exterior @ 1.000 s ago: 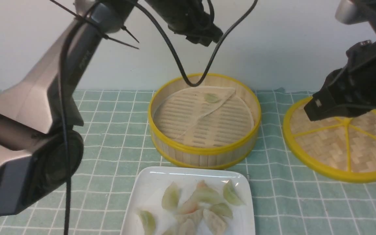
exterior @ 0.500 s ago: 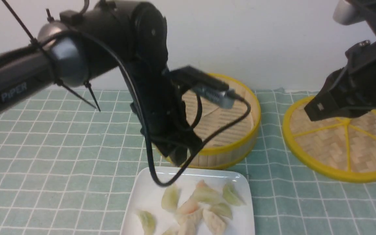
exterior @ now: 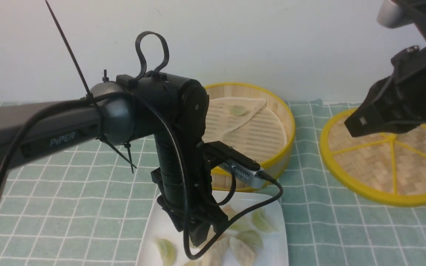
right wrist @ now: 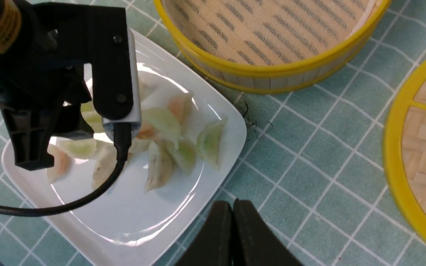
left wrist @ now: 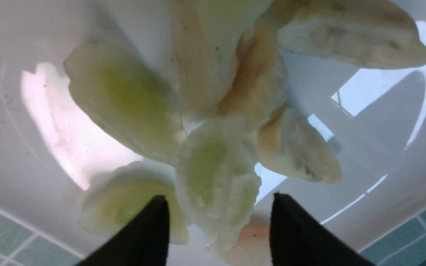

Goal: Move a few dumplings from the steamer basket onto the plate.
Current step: Use the left arm to put the dumpling into the plate, then use the right arm to grab a dumpling from inside the steamer

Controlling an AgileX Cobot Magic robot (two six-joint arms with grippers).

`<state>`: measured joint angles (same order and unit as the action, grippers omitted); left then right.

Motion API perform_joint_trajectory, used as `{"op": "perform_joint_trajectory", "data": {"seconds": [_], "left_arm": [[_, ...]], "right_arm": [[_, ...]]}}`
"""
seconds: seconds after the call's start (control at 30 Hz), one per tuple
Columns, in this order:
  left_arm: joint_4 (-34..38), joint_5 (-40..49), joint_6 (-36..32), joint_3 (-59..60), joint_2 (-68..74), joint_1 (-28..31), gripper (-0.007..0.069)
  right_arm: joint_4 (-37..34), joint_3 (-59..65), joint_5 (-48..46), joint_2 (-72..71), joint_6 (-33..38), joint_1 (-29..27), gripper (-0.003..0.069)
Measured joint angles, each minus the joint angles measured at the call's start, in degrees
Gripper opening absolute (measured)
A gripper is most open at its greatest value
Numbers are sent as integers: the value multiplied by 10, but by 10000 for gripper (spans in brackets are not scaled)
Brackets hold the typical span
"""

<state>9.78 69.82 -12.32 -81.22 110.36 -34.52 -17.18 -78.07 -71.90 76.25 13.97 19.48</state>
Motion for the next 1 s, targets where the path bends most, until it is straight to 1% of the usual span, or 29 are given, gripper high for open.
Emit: {"op": "perform_joint_trajectory", "data": {"seconds": [0.03, 0.07, 0.13, 0.17, 0.2, 0.27, 0.3, 0.33, 0.37, 0.4, 0.43, 0.5, 0.57, 0.67, 0.73, 0.87, 1.0], "left_arm": [[-1, 0, 1, 0, 0, 0, 362], [-4, 0, 5, -1, 0, 0, 410], [-10, -1, 11, -2, 0, 0, 428], [-14, -1, 14, -2, -2, 0, 419], [-19, -1, 18, -2, -5, 0, 395], [-33, -1, 30, -2, -19, 0, 303], [-35, -1, 31, -2, -21, 0, 303], [-39, -1, 36, -2, -32, 0, 239], [-46, -2, 46, 1, -60, 0, 141], [-47, -2, 52, 3, -76, 1, 82], [-47, -2, 57, 8, -104, 4, 44], [-46, -1, 70, 25, -159, 11, 6], [-46, 1, 73, 35, -184, 17, -1], [-50, 4, 79, 65, -264, 39, -6], [-51, 6, 80, 72, -287, 47, -6], [-62, 9, 102, 84, -358, 74, -6], [-71, 11, 123, 85, -409, 78, -6]], "right_arm": [[1, 0, 0, 0, 0, 0, -12], [3, -1, 0, 2, 1, 0, -12], [6, -12, -2, 12, 6, 0, -12], [6, -22, -2, 21, 11, 0, -12], [6, -35, -2, 35, 16, 0, -12], [6, -60, -2, 63, 26, 0, -12], [6, -67, -2, 72, 27, 0, -12], [6, -82, -2, 90, 35, 0, -12], [7, -117, -2, 129, 50, 0, -12], [8, -134, -2, 149, 58, 0, -12], [8, -162, -2, 180, 71, 0, -12], [8, -210, -2, 231, 97, 0, -12], [8, -230, -1, 252, 113, 0, -10], [8, -290, 0, 317, 145, 0, -6], [8, -303, 1, 335, 153, 0, -1], [9, -320, 21, 384, 179, 9, 57], [8, -321, 97, 417, 216, 19, 166]]}}
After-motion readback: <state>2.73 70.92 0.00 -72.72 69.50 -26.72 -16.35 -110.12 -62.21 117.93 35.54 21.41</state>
